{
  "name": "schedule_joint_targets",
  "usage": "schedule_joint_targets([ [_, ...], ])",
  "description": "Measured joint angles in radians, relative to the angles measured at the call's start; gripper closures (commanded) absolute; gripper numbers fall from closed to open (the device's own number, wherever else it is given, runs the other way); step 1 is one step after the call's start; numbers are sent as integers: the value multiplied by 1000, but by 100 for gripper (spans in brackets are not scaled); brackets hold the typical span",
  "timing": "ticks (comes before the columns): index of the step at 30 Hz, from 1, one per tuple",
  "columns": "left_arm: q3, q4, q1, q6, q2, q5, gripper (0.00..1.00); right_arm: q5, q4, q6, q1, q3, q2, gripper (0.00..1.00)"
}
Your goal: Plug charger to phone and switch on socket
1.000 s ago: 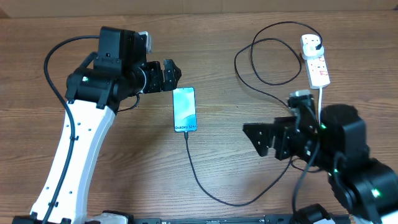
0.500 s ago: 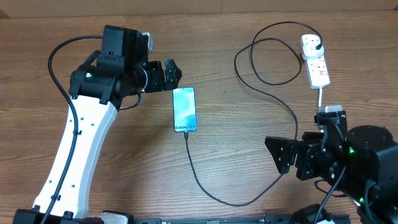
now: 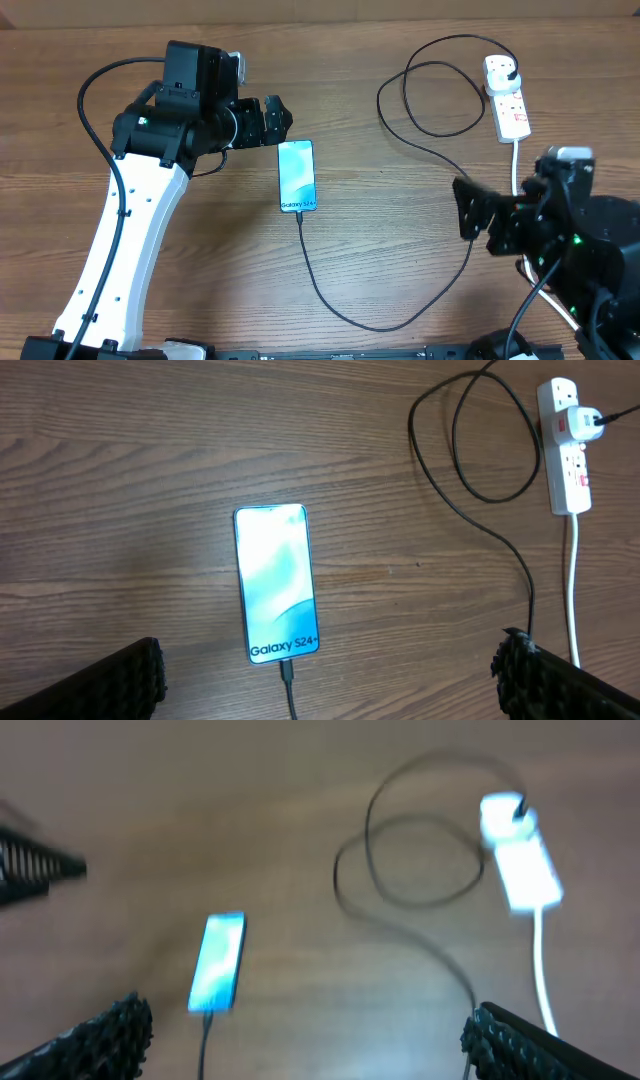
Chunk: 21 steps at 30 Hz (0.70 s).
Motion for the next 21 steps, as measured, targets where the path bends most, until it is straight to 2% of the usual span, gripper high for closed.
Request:
schedule_joint_targets([
  [4, 0, 1, 0, 0, 0, -1, 0, 13, 207, 0, -65, -126, -100, 0],
  [14, 0, 0, 0, 0, 0, -4, 0, -3, 609, 0, -119, -637, -499, 0],
  [21, 0, 0, 0, 0, 0, -4, 0, -35, 877, -1, -119, -931, -604, 0],
])
